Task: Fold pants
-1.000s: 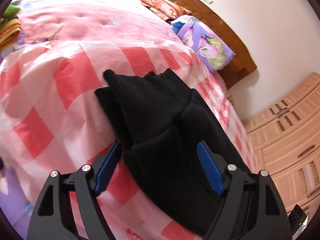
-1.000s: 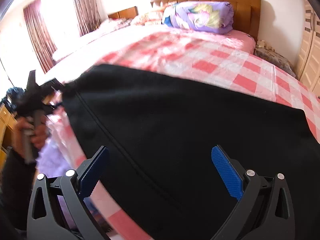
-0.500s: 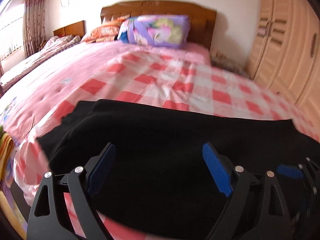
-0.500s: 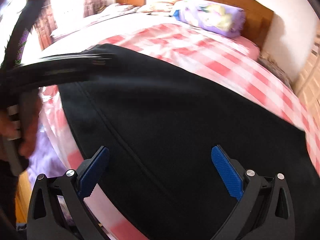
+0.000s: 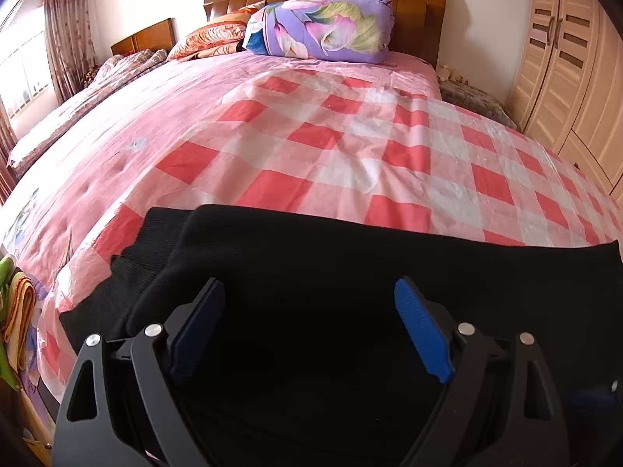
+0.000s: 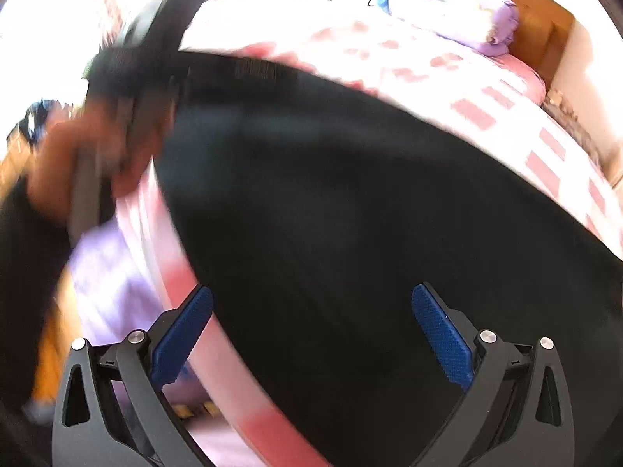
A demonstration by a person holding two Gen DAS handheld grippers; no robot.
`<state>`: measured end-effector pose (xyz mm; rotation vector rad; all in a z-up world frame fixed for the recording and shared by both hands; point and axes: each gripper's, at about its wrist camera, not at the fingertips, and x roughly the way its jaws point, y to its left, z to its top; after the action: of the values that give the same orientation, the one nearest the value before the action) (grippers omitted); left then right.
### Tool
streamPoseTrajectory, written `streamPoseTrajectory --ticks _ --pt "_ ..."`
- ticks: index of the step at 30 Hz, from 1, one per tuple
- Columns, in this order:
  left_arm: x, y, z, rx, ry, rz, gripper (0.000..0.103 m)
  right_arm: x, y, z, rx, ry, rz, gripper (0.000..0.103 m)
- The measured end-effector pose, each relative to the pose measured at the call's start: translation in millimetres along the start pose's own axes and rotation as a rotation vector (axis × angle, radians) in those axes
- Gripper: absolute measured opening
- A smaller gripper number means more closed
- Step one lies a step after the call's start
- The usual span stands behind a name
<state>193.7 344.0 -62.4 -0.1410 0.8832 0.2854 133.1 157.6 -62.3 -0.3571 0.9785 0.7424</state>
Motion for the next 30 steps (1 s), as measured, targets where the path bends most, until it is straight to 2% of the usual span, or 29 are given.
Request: streamPoseTrajectory --ticks 2,4,7,10,17,23,26,28,29,30 --pt "4 -4 -2 0.006 0.013 0.018 0.090 13 1 26 0.031 -0.014 -0.010 0.099" --pt "6 -6 -3 0.023 0.012 0.038 0.090 28 1 45 0.044 -0.013 -0.106 0.099" --pt "11 -4 -4 0.048 0.008 0.085 0.091 46 -5 52 0.084 0.019 -0.138 0.099" --pt "19 -1 -6 0.055 0.013 0.083 0.094 48 1 41 0.039 0.003 -0.157 0.099" --pt "26 3 -12 0.042 0.000 0.068 0.099 25 -7 17 0.057 0.048 -0.098 0.099" --pt "31 4 -14 0.039 -0.001 0.055 0.101 12 2 -4 0.023 0.084 -0.086 0.099" --pt "30 4 -14 0.040 -0.001 0.058 0.101 -5 -2 -19 0.054 0.034 -0.110 0.099" --pt "32 5 -14 0.040 0.000 0.060 0.101 -4 -5 -36 0.057 0.055 -0.118 0.099" --pt "32 5 -15 0.042 -0.002 0.063 0.101 -10 -6 -49 0.036 0.019 -0.103 0.099" --pt "30 4 -15 0.043 -0.006 0.077 0.101 -14 -5 -56 0.020 0.020 -0.103 0.099"
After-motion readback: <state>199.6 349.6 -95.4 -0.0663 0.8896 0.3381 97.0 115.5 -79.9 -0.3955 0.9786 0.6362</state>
